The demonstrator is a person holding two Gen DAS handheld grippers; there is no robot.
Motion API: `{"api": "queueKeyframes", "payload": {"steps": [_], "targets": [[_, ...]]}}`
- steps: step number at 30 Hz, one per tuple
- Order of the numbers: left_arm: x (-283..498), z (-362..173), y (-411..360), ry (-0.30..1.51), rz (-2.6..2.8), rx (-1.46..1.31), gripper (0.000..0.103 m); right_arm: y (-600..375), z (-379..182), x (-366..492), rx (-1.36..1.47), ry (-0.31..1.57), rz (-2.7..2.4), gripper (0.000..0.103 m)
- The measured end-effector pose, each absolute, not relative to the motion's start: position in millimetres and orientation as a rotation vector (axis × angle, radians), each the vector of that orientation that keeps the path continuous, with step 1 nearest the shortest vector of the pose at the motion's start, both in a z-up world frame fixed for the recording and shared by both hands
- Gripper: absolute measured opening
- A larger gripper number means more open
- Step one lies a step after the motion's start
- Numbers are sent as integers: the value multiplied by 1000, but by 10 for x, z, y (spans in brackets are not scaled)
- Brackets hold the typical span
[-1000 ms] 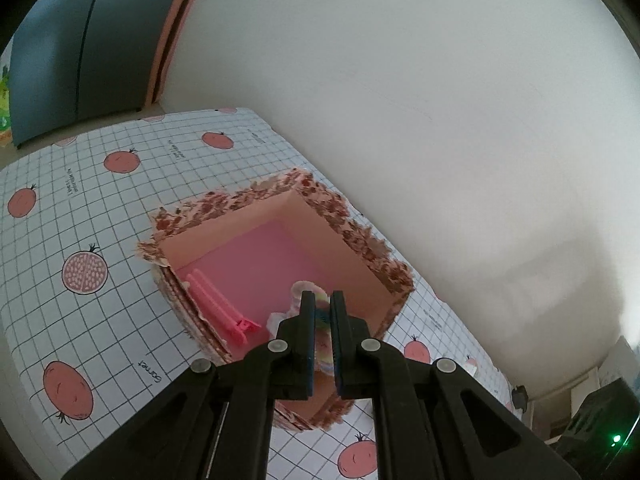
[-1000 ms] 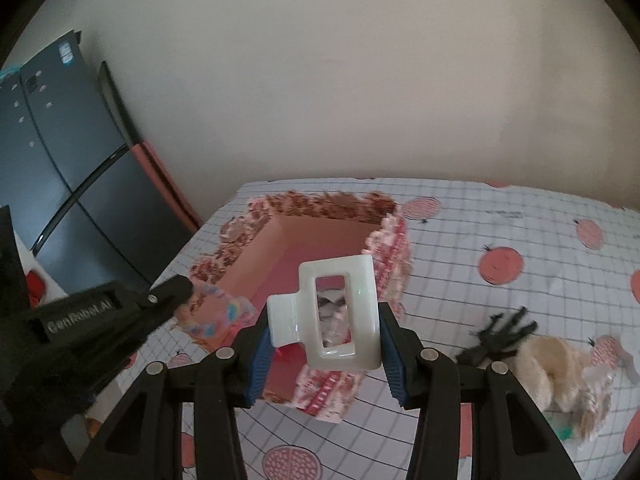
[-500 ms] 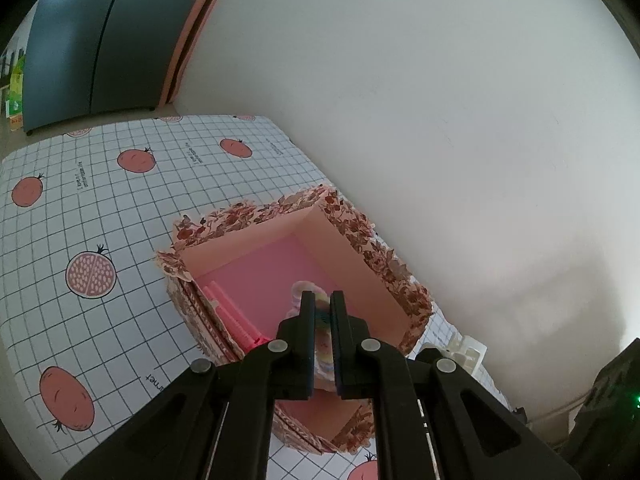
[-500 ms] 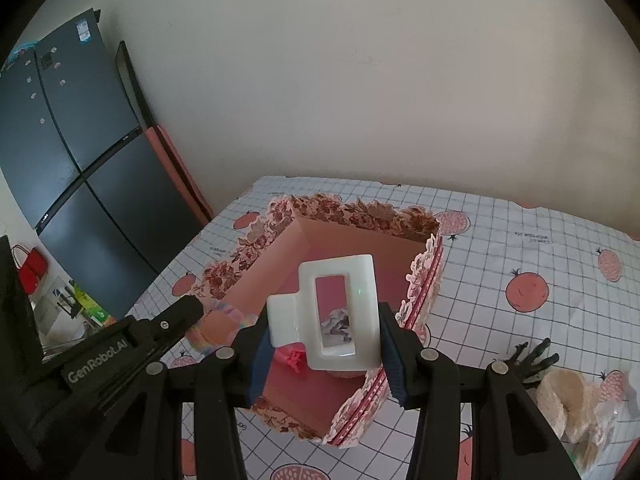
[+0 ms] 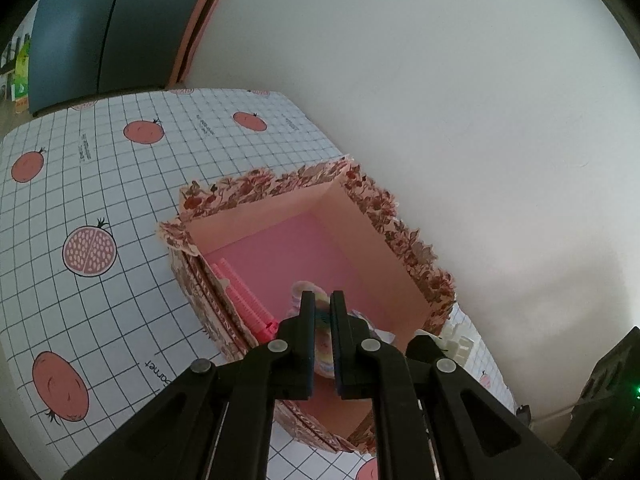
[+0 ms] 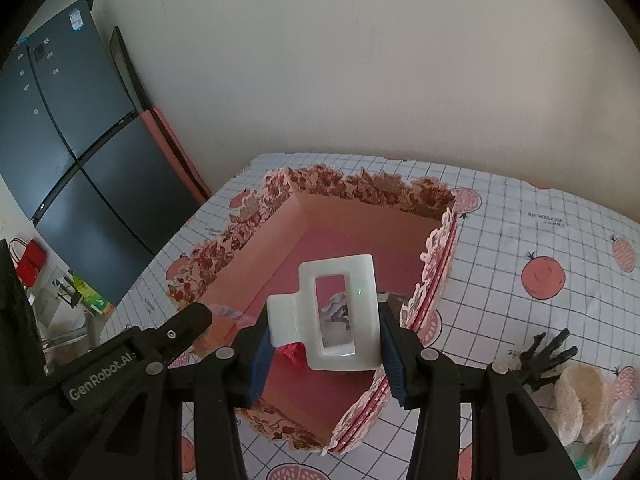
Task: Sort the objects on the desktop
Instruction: 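Open the left tool dropping the hair tie while the right tool drops the white clip into the box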
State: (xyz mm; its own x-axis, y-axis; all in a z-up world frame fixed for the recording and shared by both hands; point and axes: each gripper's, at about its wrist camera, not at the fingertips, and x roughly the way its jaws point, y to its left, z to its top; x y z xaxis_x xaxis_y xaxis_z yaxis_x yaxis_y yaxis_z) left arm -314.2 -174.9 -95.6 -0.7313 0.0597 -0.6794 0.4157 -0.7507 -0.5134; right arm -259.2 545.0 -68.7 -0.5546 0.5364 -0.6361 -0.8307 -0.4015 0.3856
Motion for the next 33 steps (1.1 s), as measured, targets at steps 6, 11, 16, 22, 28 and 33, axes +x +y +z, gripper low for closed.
{"api": "queueKeyframes", "payload": {"steps": [6, 11, 16, 22, 28, 33], "targets": [[-3155, -1007, -1758, 999, -2532, 1066, 7, 5471, -726, -2600, -543, 886, 2027, 51], [-3165, -1030, -1757, 1000, -2521, 1081, 7, 5487, -740, -2605, -552, 893, 2022, 51], [-3180, -1039, -1748, 994, -2517, 1097, 7, 5491, -747, -2601, -557, 898, 2022, 52], [-3205, -1053, -1721, 979, -2515, 1123, 13, 5500, -757, -2575, -554, 908, 2009, 52], [-3210, -1063, -1711, 974, -2506, 1134, 19, 5507, -749, -2555, -550, 908, 2005, 52], [-3213, -1056, -1691, 965, -2509, 1142, 20, 5508, -749, -2536, -544, 913, 1998, 52]]}}
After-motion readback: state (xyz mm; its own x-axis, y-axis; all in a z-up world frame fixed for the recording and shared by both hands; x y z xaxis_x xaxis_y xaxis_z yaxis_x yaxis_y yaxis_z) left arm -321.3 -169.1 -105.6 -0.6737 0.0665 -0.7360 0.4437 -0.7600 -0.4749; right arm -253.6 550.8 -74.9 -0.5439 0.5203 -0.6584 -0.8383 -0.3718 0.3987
